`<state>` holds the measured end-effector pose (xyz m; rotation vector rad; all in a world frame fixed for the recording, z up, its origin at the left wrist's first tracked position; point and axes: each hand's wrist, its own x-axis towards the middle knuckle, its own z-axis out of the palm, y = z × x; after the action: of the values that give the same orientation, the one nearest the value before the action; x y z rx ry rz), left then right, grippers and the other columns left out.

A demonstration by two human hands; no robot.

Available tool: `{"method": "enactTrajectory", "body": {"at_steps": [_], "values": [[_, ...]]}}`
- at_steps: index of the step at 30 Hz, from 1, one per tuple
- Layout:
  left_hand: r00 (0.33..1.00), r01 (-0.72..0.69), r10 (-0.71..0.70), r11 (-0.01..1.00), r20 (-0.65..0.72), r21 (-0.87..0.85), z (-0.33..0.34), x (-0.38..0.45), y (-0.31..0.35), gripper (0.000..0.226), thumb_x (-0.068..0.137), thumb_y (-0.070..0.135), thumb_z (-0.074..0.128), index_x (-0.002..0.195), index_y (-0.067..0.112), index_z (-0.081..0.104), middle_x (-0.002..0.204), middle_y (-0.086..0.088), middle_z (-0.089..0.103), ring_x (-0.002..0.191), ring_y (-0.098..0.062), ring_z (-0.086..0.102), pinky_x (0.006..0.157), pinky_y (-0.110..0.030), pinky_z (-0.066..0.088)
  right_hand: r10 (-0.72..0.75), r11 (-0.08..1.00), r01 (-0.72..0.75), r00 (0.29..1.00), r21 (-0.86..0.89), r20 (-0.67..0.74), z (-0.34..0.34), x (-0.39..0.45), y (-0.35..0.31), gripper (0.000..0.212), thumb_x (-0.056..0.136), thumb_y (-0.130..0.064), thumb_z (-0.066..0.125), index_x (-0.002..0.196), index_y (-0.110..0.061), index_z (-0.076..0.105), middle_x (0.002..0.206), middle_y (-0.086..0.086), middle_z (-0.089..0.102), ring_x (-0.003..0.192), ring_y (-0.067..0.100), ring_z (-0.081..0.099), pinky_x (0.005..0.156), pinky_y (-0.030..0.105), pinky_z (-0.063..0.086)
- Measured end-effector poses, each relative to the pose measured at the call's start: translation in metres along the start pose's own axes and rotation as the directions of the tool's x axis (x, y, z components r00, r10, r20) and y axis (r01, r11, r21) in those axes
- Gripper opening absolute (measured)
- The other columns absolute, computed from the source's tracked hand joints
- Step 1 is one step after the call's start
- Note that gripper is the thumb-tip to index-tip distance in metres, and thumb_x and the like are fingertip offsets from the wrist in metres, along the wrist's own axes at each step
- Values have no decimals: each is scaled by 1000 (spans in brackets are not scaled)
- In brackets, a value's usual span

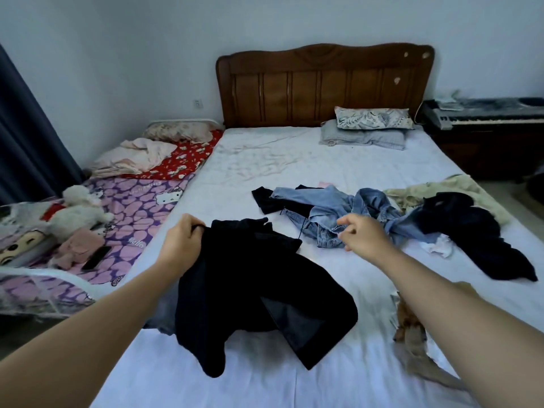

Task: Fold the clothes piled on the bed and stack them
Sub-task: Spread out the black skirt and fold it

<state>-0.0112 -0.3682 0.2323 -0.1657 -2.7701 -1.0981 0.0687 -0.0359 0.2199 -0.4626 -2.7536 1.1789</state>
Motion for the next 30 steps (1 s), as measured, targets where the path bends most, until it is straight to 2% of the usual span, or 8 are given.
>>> {"method": "enactTrajectory", "body": {"at_steps": [6, 10, 14, 16, 19, 24, 27, 30], "values": [[998, -64, 65, 996, 16, -67, 14, -5, 15, 14, 97, 9, 43, 102, 9, 56, 93, -2, 57, 84, -16, 51, 59, -17, 32, -99, 965, 167, 947, -203, 307, 52, -9, 4, 23, 89, -16, 59, 110, -14, 67, 109, 4, 64, 104, 23, 59, 90, 31, 46], [997, -67, 58, 984, -56, -165, 17, -1, 37, 13, 99, 13, 39, 99, 14, 52, 84, 7, 54, 78, -9, 49, 56, -14, 32, -95, 855, 334, 852, -396, 514, 78, -25, 32, 20, 89, -20, 55, 101, -17, 71, 117, 6, 54, 112, 27, 52, 91, 34, 44], [983, -135, 103, 968, -153, -214, 11, 13, 68, 12, 100, 15, 38, 96, 17, 48, 78, 11, 49, 71, -4, 46, 59, -15, 34, -54, 783, 436, 759, -443, 649, 93, -42, 65, 28, 83, -26, 59, 110, -27, 68, 150, 14, 31, 138, 28, 28, 101, 32, 34], [969, -186, 148, 964, -198, -188, 6, 21, 84, 11, 100, 14, 38, 97, 16, 48, 79, 12, 48, 71, -2, 45, 58, -6, 34, -34, 745, 440, 775, -502, 631, 104, -48, 78, 27, 82, -35, 56, 104, -22, 67, 138, 13, 41, 130, 28, 38, 98, 32, 33], [941, -225, 174, 962, -289, -153, -7, 36, 97, 15, 100, 13, 39, 104, 8, 53, 86, 3, 54, 75, -9, 47, 63, -11, 32, 104, 694, 370, 797, -618, 594, 110, -56, 96, 18, 88, -34, 47, 84, -19, 57, 104, 6, 54, 111, 25, 53, 101, 35, 31], [917, -212, 196, 977, -348, -11, -35, 50, 79, 21, 99, 10, 40, 111, 0, 55, 97, -5, 53, 91, -15, 45, 74, -16, 29, 34, 735, 350, 837, -581, 547, 83, -38, 108, 9, 92, -16, 42, 97, -17, 50, 104, 5, 52, 111, 25, 52, 106, 32, 30], [958, -126, 139, 990, -250, 67, -45, 47, 51, 18, 98, 13, 42, 111, 6, 54, 99, -6, 54, 92, -18, 47, 77, -23, 31, -45, 732, 326, 899, -598, 436, 62, -20, 93, 29, 83, -1, 46, 111, -10, 49, 118, 10, 46, 109, 27, 50, 90, 32, 40], [993, -28, 38, 995, -110, 98, -50, 38, 28, 14, 94, 17, 48, 107, 13, 51, 95, -9, 55, 88, -24, 49, 75, -31, 34, -111, 717, 244, 965, -652, 238, 40, -4, 75, 23, 86, -3, 47, 108, -11, 51, 115, 9, 50, 105, 28, 54, 83, 34, 43]]}}
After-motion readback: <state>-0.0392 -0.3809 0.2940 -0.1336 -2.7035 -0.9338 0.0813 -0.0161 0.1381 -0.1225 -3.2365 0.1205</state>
